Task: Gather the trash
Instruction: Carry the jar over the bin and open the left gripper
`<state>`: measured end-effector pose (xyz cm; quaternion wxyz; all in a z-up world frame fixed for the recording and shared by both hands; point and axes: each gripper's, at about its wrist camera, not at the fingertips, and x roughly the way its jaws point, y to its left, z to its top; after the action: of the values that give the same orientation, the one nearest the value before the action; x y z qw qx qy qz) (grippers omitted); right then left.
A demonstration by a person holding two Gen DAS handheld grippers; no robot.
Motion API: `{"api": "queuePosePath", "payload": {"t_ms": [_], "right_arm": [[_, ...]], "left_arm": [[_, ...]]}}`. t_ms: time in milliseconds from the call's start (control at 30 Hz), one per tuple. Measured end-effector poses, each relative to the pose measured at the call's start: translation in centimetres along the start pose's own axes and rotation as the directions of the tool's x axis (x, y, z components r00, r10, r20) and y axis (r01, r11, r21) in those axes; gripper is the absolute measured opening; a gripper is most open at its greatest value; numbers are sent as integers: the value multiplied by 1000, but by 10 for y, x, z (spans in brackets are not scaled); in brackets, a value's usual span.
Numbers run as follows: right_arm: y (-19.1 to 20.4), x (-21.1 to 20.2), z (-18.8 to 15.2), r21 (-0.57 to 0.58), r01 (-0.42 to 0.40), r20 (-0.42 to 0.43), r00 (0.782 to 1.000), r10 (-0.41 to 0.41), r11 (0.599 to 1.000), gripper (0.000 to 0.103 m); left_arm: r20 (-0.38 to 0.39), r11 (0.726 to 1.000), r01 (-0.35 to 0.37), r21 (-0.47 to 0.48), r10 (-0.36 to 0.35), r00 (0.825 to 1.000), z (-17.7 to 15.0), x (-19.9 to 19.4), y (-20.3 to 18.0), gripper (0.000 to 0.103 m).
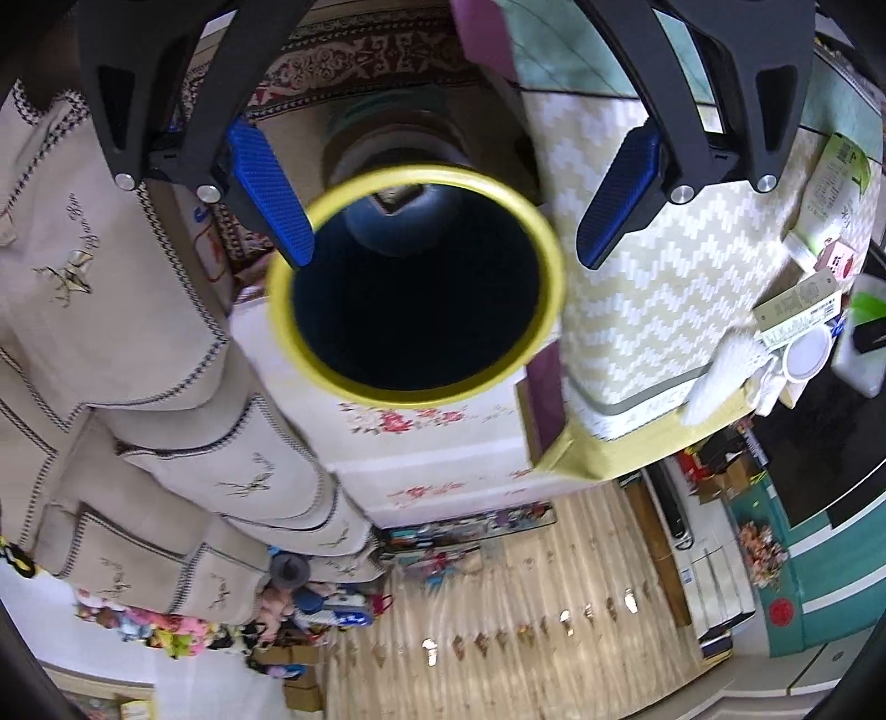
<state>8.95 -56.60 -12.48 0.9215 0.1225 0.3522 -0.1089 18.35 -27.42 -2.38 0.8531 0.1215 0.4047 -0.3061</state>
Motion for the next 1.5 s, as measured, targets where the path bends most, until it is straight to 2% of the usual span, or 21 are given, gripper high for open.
{"api": "queuePosePath", "payload": {"t_ms": [200,367,633,733,767,800,900,933,1000,1100,1200,1300,1400,1500], "right_arm": [[-34,-5,-8,61,33,0,999,-33,998,91],[-51,0,-17,94,52,-22,999,-50,994,91],[-73,6,-30,145,76,-52,996,-69,986,91],[-75,7,-32,154,76,-59,996,-68,985,91],[-75,7,-31,154,75,-59,996,-67,985,91],[-74,6,-31,154,73,-59,996,-65,985,91],[-70,4,-31,151,64,-55,997,-56,986,91],[-67,4,-30,148,59,-53,997,-52,987,91],[-62,4,-29,142,48,-51,998,-41,989,91],[-47,4,-30,124,31,-52,998,-24,992,91],[-26,8,-31,95,-8,-62,998,14,995,91],[0,12,-32,54,-49,-78,996,53,997,91],[32,15,-32,10,-97,-89,991,98,995,91],[72,17,-31,-47,-152,-104,984,146,987,91]], "left_arm": [[-78,985,128,114,-120,990,46,61,-72,50],[-176,968,227,110,-206,963,72,126,-115,50],[-254,962,231,144,-189,948,87,213,-156,50],[-257,967,210,141,-169,951,88,229,-160,50],[-253,969,199,146,-158,955,89,231,-161,54],[-244,971,184,153,-143,959,90,230,-161,62],[-206,973,170,156,-136,969,92,215,-158,75],[-186,973,160,164,-129,974,92,203,-156,77],[-140,976,142,163,-119,983,91,177,-148,87],[-58,985,110,136,-103,993,88,128,-128,94],[41,995,74,68,-77,996,76,73,-99,97],[136,1000,16,-13,-14,991,54,12,-60,98],[194,996,-53,-67,66,979,26,-36,-25,98],[244,977,-141,-159,177,954,-12,-81,20,98]]}}
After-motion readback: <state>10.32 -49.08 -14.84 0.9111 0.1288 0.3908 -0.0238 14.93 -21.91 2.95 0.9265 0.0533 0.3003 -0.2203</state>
